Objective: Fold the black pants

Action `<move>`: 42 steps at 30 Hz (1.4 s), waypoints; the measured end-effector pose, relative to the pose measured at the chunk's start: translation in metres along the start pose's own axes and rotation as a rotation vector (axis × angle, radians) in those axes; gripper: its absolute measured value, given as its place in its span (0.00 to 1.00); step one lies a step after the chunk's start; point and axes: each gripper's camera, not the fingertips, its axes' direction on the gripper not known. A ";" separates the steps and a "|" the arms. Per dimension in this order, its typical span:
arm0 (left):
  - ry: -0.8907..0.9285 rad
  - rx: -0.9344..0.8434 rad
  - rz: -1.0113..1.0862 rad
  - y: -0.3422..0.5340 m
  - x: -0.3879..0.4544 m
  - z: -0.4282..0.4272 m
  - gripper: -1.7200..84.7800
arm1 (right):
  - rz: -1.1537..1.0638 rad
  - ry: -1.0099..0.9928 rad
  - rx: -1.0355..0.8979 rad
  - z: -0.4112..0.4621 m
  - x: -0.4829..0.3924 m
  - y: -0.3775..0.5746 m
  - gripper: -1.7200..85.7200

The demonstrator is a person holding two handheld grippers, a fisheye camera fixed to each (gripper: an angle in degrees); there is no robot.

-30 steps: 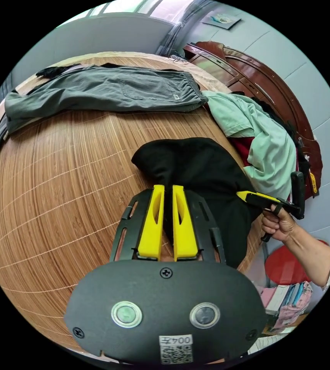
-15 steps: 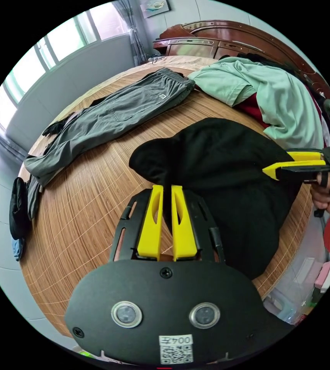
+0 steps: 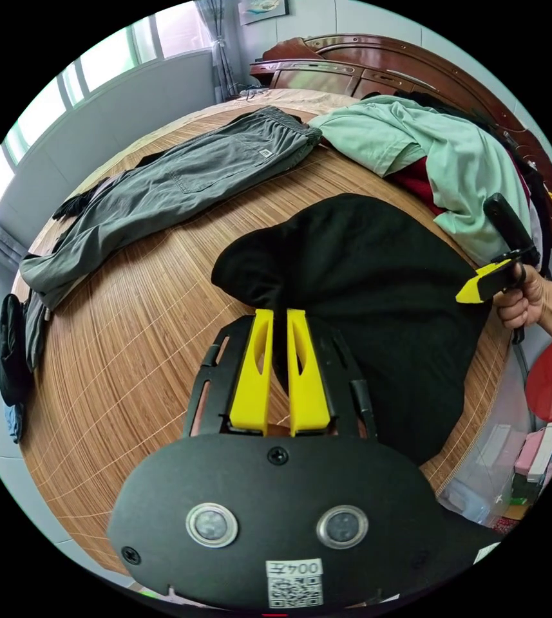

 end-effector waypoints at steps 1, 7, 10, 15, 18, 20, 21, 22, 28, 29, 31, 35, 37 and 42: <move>0.003 0.000 0.000 0.001 -0.001 -0.001 0.05 | 0.004 -0.018 0.009 0.012 0.011 -0.001 0.16; 0.036 0.001 -0.058 0.011 -0.023 -0.022 0.04 | 0.068 0.187 0.117 0.051 0.038 0.010 0.11; 0.044 0.020 -0.055 0.018 -0.030 -0.045 0.04 | 0.068 0.352 0.144 0.068 0.017 0.019 0.11; 0.017 0.068 -0.135 0.041 -0.057 -0.108 0.04 | -0.075 0.587 0.069 0.126 -0.028 0.023 0.11; -0.017 0.105 -0.219 0.064 -0.092 -0.150 0.04 | -0.154 0.642 0.029 0.164 -0.045 0.018 0.10; -0.052 0.124 -0.270 0.080 -0.121 -0.177 0.04 | -0.206 0.613 0.015 0.198 -0.053 0.008 0.11; -0.076 0.133 -0.298 0.092 -0.143 -0.195 0.04 | -0.217 0.602 0.011 0.208 -0.054 0.004 0.11; -0.088 0.137 -0.310 0.098 -0.154 -0.203 0.04 | -0.242 0.574 0.002 0.228 -0.056 -0.004 0.11; -0.226 0.172 -0.375 0.159 -0.298 -0.283 0.04 | -0.409 0.506 -0.025 0.376 -0.083 -0.055 0.11; -0.257 0.182 -0.370 0.170 -0.332 -0.299 0.04 | -0.449 0.501 -0.023 0.411 -0.090 -0.066 0.11; -0.312 0.188 -0.341 0.186 -0.385 -0.323 0.04 | -0.488 0.478 -0.007 0.466 -0.100 -0.084 0.11; -0.432 0.184 -0.283 0.216 -0.515 -0.375 0.04 | -0.524 0.388 0.067 0.598 -0.110 -0.129 0.11; -0.497 0.177 -0.258 0.225 -0.569 -0.390 0.04 | -0.536 0.362 0.097 0.655 -0.111 -0.150 0.11; -0.673 0.093 -0.147 0.236 -0.704 -0.398 0.04 | -0.513 0.308 0.182 0.793 -0.096 -0.203 0.11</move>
